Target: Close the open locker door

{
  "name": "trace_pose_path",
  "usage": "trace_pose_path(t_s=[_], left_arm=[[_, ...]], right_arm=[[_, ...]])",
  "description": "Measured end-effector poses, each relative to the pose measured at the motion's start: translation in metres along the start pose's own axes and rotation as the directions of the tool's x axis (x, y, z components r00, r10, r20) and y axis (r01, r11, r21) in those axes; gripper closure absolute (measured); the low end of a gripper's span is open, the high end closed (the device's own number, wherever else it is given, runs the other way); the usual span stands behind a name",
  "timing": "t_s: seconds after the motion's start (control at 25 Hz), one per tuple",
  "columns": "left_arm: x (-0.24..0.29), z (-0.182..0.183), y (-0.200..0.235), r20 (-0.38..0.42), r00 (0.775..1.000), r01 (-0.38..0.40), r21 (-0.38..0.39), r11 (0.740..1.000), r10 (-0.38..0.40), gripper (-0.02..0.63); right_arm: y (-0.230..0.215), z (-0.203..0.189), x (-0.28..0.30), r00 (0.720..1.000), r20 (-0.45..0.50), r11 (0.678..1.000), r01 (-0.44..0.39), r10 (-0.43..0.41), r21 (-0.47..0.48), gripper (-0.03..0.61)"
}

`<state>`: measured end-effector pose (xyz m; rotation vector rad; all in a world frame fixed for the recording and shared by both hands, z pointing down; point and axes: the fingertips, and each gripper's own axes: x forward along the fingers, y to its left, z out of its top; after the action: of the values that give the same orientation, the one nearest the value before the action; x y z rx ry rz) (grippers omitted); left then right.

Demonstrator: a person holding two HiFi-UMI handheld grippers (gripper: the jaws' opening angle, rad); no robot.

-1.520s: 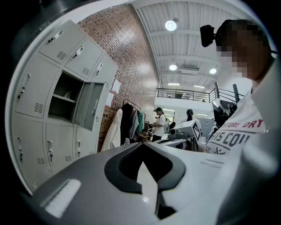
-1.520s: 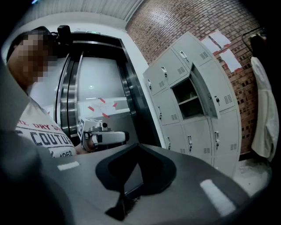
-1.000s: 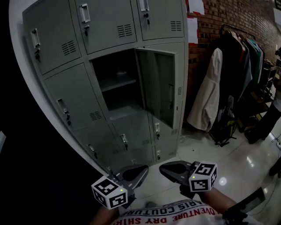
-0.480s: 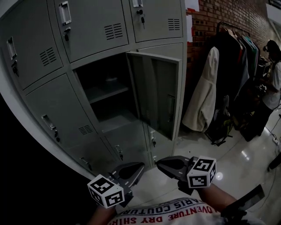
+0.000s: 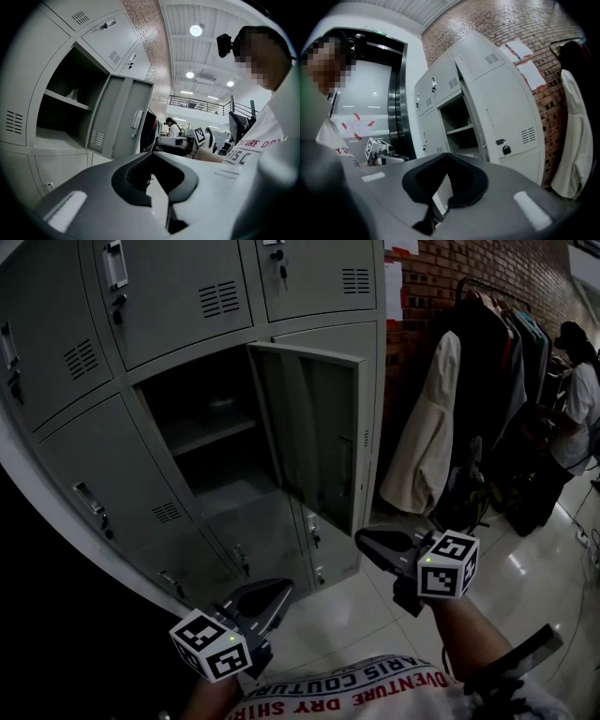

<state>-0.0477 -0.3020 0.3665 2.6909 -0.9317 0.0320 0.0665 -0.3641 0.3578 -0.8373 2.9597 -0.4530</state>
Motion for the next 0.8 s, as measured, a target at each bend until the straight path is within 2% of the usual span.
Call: trace_pose_path(t_s=[0.24, 0.4, 0.64, 0.8], left_arm=[[-0.022, -0.003, 0.006, 0.013, 0.999, -0.035, 0.005, 0.999, 0.035, 0.609], [-0.036, 0.001, 0.024, 0.026, 0.996, -0.089, -0.019, 0.996, 0.089, 0.609], [-0.047, 0.012, 0.045, 0.033, 0.994, -0.106, -0.003, 0.994, 0.106, 0.609], [-0.049, 0.017, 0.058, 0.026, 0.994, -0.106, 0.000, 0.994, 0.106, 0.609]], right_arm=[[-0.077, 0.050, -0.005, 0.983, 0.054, 0.983, 0.180, -0.178, -0.041, 0.583], [-0.105, 0.073, 0.009, 0.966, 0.090, 0.967, 0.249, -0.243, -0.061, 0.583], [-0.114, 0.078, 0.039, 0.966, 0.093, 0.967, 0.249, -0.243, -0.062, 0.583], [-0.103, 0.074, 0.049, 0.973, 0.086, 0.973, 0.218, -0.212, -0.071, 0.583]])
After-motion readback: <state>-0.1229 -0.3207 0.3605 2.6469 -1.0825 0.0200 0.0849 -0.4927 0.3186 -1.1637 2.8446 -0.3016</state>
